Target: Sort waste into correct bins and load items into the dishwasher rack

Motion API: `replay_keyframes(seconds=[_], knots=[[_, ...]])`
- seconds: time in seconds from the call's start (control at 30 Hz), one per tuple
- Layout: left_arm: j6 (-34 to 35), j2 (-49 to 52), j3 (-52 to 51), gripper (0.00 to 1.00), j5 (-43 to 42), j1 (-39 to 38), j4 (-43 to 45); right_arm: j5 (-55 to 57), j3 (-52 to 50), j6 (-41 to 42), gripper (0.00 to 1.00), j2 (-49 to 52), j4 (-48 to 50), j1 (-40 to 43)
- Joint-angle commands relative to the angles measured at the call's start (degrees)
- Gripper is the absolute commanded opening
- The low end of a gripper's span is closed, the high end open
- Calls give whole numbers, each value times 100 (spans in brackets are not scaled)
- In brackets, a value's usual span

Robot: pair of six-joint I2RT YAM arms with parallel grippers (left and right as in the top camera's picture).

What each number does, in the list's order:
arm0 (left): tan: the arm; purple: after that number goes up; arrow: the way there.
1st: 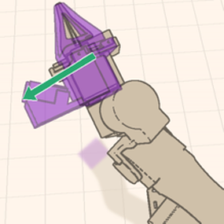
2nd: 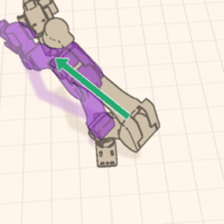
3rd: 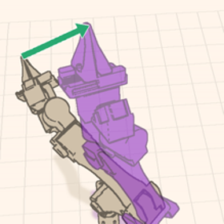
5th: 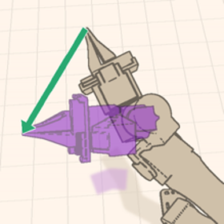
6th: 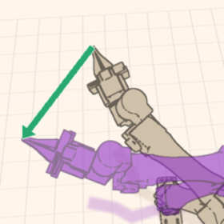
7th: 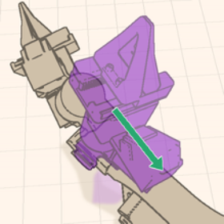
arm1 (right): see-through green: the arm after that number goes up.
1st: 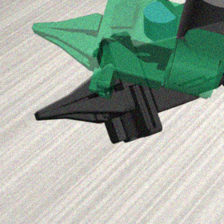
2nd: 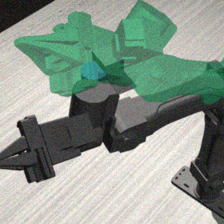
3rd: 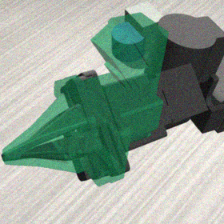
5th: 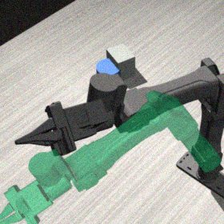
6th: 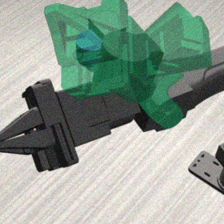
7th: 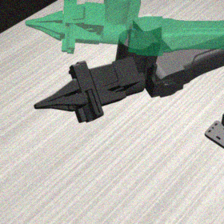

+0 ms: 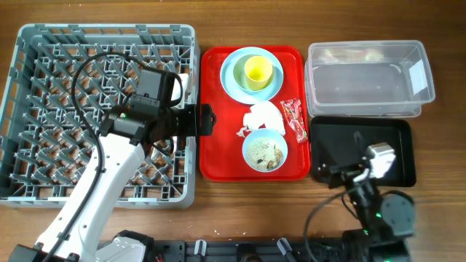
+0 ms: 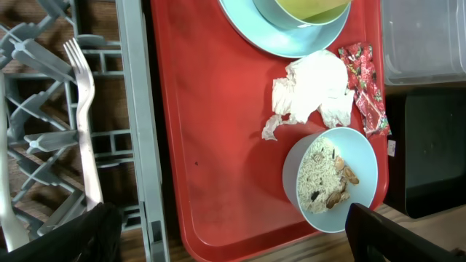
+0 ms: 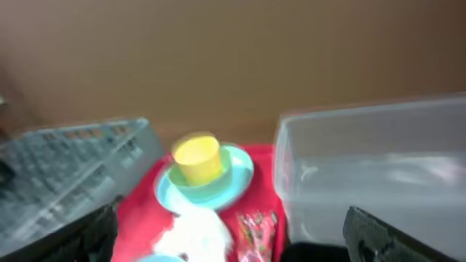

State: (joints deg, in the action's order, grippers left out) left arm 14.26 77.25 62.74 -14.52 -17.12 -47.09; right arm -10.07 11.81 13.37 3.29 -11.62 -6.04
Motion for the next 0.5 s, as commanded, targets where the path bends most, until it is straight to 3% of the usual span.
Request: replay_keyframes(seconds=[0.0, 0.27, 0.43, 0.47], knots=[[31, -37, 103, 100, -87, 37, -4, -223, 1928, 208, 100, 855, -1097, 28], [31, -37, 103, 100, -87, 37, -4, -592, 6776, -2, 100, 4579, -5545, 28], [31, -37, 103, 100, -87, 37, -4, -1185, 8000, 0, 99, 5930, -6271, 28], [33, -37, 103, 100, -87, 37, -4, -1290, 7989, 37, 94, 6092, -6323, 26]])
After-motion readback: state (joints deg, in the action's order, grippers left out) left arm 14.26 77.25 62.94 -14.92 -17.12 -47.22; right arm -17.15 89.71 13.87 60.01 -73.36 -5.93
